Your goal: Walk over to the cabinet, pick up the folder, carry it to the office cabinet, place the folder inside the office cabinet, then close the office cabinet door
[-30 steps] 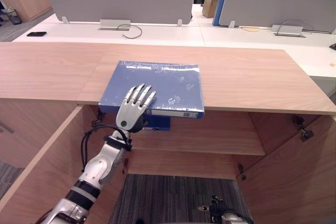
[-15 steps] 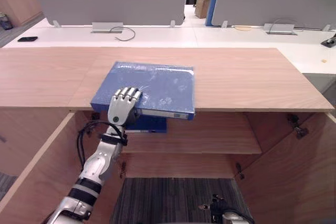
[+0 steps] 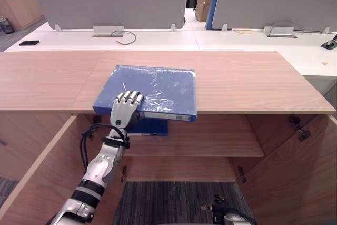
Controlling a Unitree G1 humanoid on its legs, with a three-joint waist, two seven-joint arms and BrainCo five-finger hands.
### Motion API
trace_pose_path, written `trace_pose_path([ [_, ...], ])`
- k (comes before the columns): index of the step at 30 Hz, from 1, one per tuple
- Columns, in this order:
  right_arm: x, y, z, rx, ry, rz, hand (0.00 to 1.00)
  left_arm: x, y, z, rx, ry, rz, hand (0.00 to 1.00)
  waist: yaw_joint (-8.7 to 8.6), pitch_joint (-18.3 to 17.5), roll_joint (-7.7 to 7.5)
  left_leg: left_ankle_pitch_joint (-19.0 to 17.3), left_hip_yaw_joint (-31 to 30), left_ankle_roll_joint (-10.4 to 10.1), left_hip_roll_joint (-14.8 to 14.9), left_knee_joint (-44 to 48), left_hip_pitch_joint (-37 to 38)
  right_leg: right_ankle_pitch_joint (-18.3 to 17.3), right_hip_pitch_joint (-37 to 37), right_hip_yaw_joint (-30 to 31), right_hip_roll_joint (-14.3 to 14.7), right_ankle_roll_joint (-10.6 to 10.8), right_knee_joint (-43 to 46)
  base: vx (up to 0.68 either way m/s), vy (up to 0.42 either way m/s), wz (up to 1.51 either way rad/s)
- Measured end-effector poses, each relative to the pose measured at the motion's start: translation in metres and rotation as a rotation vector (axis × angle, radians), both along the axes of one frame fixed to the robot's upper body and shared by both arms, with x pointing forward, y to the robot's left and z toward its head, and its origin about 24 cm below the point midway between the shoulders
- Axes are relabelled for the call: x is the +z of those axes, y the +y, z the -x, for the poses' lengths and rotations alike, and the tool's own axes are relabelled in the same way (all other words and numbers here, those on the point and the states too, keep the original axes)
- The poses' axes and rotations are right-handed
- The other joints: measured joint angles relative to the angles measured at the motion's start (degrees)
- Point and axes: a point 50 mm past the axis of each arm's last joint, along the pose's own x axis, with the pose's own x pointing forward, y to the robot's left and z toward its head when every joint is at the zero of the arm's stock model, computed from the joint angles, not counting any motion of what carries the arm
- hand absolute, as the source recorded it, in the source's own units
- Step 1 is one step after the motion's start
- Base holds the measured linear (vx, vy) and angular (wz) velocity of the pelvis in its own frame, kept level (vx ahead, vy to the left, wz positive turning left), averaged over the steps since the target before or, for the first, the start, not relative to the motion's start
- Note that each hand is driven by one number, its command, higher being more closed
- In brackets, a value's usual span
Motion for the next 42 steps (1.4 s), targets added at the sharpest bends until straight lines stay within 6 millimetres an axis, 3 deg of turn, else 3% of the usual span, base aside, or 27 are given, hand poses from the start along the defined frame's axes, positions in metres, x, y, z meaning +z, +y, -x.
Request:
trace_pose_path([
  [2, 0.0, 0.0, 0.001, -0.001, 0.003, 0.0, 0.0, 0.001, -0.007, 0.006, 0.0, -0.002, 0.035, 1.0, -0.05, -0.1, 0.2, 0.0, 0.0, 0.0, -0.1, 0.0, 0.0, 0.0, -0.1, 0.0, -0.1, 0.0, 0.1, 0.0, 0.0, 0.0],
  [5, -0.004, -0.002, 0.013, -0.01, 0.035, 0.003, 0.0, 0.017, -0.028, 0.038, -0.097, -0.03, 0.206, 1.0, 0.19, -0.3, 0.22, 0.0, -0.1, 0.0, 0.2, 0.3, -0.6, 0.1, -1.2, 0.6, -0.2, 0.2, 1.4, 0.01, 0.008, 0.02],
  [7, -0.009, -0.003, 0.033, -0.021, 0.105, 0.001, 0.0, 0.035, -0.065, 0.073, -0.367, 0.02, 0.489, 1.0, 1.14, -0.6, 0.25, 0.0, -0.6, 0.0, 0.9, 0.3, -0.6, 0.2, -1.9, 0.9, -0.1, 0.3, 3.5, 0.03, 0.028, 0.14],
  [9, -0.012, -0.001, 0.039, -0.022, 0.136, -0.006, 0.0, 0.046, -0.089, 0.091, -0.598, 0.12, 0.697, 1.0, 1.73, -0.9, 0.29, 0.0, -0.6, 0.0, 1.2, 0.3, -0.6, 0.6, -2.7, 2.0, 0.1, 0.4, 5.0, 0.0, 0.041, 0.01],
  [11, -0.012, 0.0, 0.04, -0.021, 0.141, -0.01, 0.0, 0.049, -0.1, 0.099, -0.75, 0.23, 0.872, 1.0, 1.93, -1.6, 0.22, 0.0, -0.3, 0.0, 1.7, 0.3, -0.6, 0.8, -3.4, 2.8, 0.1, 0.4, 5.5, -0.05, 0.036, -0.19],
  [14, -0.013, -0.001, 0.044, -0.018, 0.158, -0.02, 0.0, 0.047, -0.097, 0.097, -0.838, 0.365, 1.097, 1.0, 1.81, -2.1, 0.31, 0.0, -0.2, 0.1, 2.0, 0.3, -0.7, 0.8, -4.2, 3.5, 0.1, 0.4, 6.2, -0.1, -0.002, -0.14],
  [19, -0.014, -0.003, 0.049, -0.035, 0.183, -0.041, 0.0, 0.038, -0.079, 0.094, -0.786, 0.418, 1.329, 1.0, 2.15, -2.2, 0.51, 1.1, -0.8, 0.7, 1.8, 0.1, -2.4, 0.7, -5.6, 3.4, 0.1, 0.5, 6.1, -0.15, -0.006, 0.02],
  [22, -0.014, -0.003, 0.05, -0.036, 0.193, -0.047, 0.0, 0.037, -0.073, 0.092, -0.818, 0.456, 1.477, 1.0, 2.41, -2.0, 0.4, 1.6, -1.2, 1.0, 1.3, 0.0, -2.8, -0.3, -5.6, 3.4, -0.4, 1.9, 6.0, -0.11, 0.0, 0.08],
  [26, -0.014, -0.003, 0.051, -0.089, 0.188, -0.072, 0.0, 0.051, -0.074, 0.096, -1.021, 0.524, 1.71, 1.0, 2.36, -2.0, 0.74, 2.9, -1.6, 0.7, 1.6, 0.0, -3.4, -0.6, -6.2, 3.3, -0.3, 2.0, 6.0, -0.09, 0.011, 0.05],
  [29, -0.011, -0.004, 0.042, -0.244, 0.103, -0.126, 0.0, 0.062, -0.075, 0.098, -1.207, 0.538, 1.894, 1.0, 2.12, -2.3, 0.83, 3.3, -1.2, 0.8, 2.0, 0.0, -4.8, -0.3, -7.9, 3.9, 0.0, 2.4, 6.0, -0.04, 0.004, -0.09],
  [34, 0.035, -0.021, -0.005, -0.503, -0.362, -0.163, 0.0, 0.058, -0.067, 0.093, -1.236, 0.52, 2.058, 1.0, 0.01, -2.2, 0.8, 3.4, 0.9, 0.8, 2.0, 0.3, -5.8, 1.3, -9.4, 5.8, 0.5, 2.6, 4.9, 0.02, 0.007, -0.21],
  [38, 0.099, -0.038, -0.035, -0.69, -0.786, -0.192, 0.0, 0.048, -0.055, 0.088, -1.156, 0.489, 2.107, 1.0, -1.49, -2.1, 0.77, 3.2, 2.4, 0.7, 2.3, 0.3, -5.3, 1.8, -10.0, 7.9, 0.7, 2.4, 4.8, 0.0, 0.003, -0.26],
  [40, 0.127, -0.044, -0.041, -0.715, -0.929, -0.181, 0.0, 0.044, -0.052, 0.09, -1.126, 0.482, 2.118, 1.0, -1.81, -1.9, 0.94, 2.7, 3.0, 0.5, 2.6, 0.3, -5.0, 2.0, -10.1, 8.3, 0.9, 2.3, 4.9, -0.04, 0.004, -0.23],
  [42, 0.17, -0.05, -0.048, -0.7, -1.133, -0.164, 0.0, 0.038, -0.048, 0.092, -1.085, 0.478, 2.133, 1.0, -1.8, -1.2, 1.14, 1.9, 4.2, 0.1, 2.8, 0.3, -4.2, 2.1, -10.1, 9.6, 1.1, 2.2, 5.0, -0.06, 0.017, -0.27],
])
